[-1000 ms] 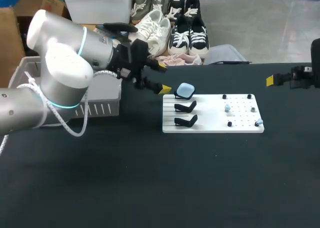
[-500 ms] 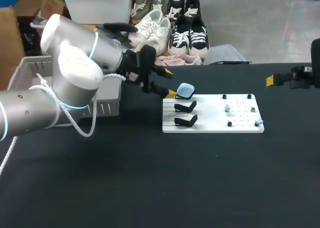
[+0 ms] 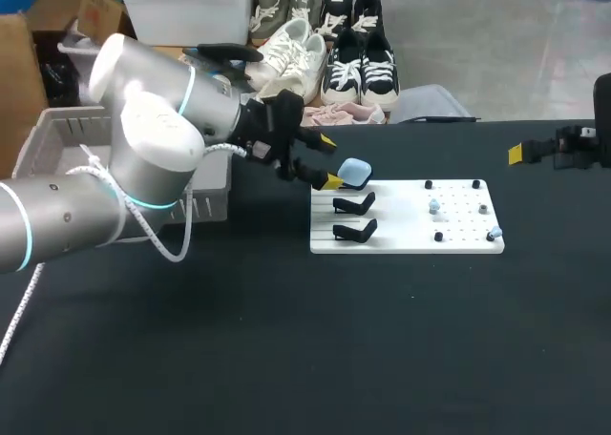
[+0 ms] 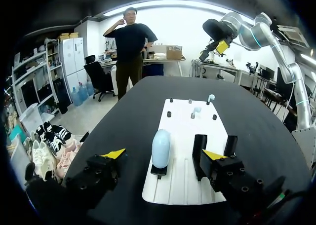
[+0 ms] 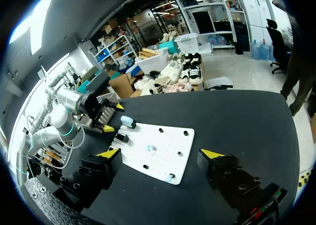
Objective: Pick up each earbud case from the left stands, insert the matching earbuds, close the lid, and place the case in the box.
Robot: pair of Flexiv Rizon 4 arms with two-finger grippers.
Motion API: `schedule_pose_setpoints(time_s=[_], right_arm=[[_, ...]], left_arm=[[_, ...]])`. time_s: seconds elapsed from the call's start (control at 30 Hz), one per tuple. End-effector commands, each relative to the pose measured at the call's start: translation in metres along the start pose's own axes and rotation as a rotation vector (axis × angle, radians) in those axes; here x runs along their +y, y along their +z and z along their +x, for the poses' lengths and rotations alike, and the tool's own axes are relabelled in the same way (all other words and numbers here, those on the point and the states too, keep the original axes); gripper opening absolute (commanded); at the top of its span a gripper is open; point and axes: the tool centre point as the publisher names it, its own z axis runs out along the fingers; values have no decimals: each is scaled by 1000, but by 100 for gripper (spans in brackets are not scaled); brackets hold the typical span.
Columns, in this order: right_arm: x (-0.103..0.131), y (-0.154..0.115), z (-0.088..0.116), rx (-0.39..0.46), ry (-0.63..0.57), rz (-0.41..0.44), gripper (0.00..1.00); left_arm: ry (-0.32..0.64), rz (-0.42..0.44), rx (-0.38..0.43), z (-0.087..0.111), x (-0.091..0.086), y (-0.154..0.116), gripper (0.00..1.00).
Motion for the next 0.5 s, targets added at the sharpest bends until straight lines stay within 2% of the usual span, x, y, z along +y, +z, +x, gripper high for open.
schedule_pose_setpoints(time_s=[0.03,0.5], right_arm=[[0,0,0,2,0,2,100],[0,0,0,2,0,2,100]], left_arm=[[4,17,-4,1,8,8,100],[-3,31,-16,4,11,21,100]])
